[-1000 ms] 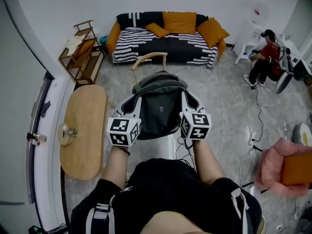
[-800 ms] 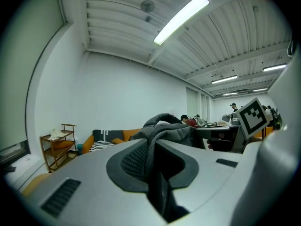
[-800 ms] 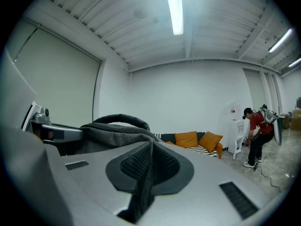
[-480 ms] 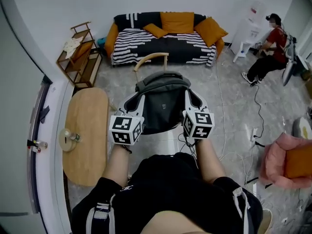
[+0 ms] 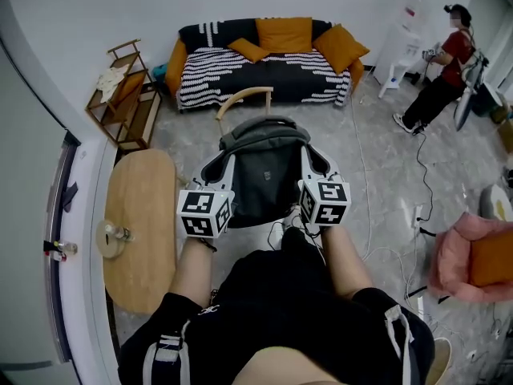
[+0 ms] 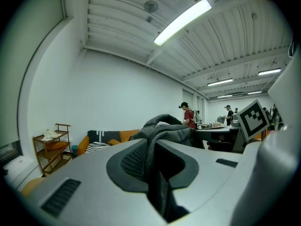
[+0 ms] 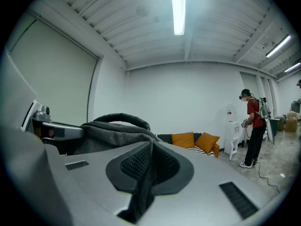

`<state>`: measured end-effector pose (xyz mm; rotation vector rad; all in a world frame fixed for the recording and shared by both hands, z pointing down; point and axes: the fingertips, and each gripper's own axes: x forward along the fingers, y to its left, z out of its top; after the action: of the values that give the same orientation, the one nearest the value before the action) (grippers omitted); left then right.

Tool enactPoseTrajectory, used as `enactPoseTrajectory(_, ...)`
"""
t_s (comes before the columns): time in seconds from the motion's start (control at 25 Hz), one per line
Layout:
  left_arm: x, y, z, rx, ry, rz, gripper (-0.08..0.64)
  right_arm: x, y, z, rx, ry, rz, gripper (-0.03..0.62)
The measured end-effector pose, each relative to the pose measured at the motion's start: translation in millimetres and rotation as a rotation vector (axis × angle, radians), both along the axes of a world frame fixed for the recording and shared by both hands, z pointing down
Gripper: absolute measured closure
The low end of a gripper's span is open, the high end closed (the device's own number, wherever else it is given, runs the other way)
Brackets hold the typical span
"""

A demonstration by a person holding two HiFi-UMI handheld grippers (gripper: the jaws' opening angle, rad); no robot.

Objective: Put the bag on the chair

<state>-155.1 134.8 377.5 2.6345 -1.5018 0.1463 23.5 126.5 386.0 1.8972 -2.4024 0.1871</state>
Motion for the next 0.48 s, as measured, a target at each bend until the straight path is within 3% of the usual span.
enactPoseTrajectory(0.48,36.6,-114.7,21.4,-0.008,-0.002,-0.064,0.503,37.4,-133.8,25.3,0.027,-0.04,-0.056,0.56)
